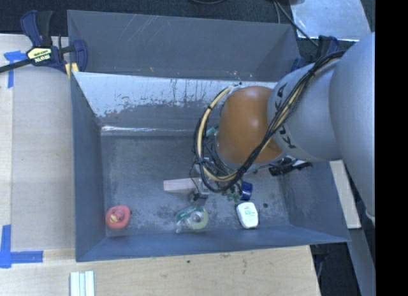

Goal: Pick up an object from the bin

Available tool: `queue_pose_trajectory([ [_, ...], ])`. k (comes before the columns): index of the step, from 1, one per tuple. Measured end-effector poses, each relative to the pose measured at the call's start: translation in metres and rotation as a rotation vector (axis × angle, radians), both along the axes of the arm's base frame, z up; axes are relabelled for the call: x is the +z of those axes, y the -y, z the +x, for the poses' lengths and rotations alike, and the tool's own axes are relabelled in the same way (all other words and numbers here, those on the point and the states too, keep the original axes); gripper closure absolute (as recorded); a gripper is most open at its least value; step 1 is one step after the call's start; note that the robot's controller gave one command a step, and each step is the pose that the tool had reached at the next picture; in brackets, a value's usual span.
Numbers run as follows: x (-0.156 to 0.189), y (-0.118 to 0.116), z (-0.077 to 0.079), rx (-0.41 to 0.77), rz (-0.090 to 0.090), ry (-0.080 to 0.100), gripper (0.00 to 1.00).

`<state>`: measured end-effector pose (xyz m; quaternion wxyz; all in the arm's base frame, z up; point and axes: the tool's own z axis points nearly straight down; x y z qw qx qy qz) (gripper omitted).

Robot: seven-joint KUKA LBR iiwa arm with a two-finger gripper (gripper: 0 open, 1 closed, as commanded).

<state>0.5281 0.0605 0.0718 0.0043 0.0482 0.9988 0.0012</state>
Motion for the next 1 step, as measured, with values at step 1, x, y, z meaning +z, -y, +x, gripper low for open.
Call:
queue_pose_trajectory([
  [1, 0.0000, 0.0000, 0.0000, -0.001, 0.000, 0.000, 1.00],
])
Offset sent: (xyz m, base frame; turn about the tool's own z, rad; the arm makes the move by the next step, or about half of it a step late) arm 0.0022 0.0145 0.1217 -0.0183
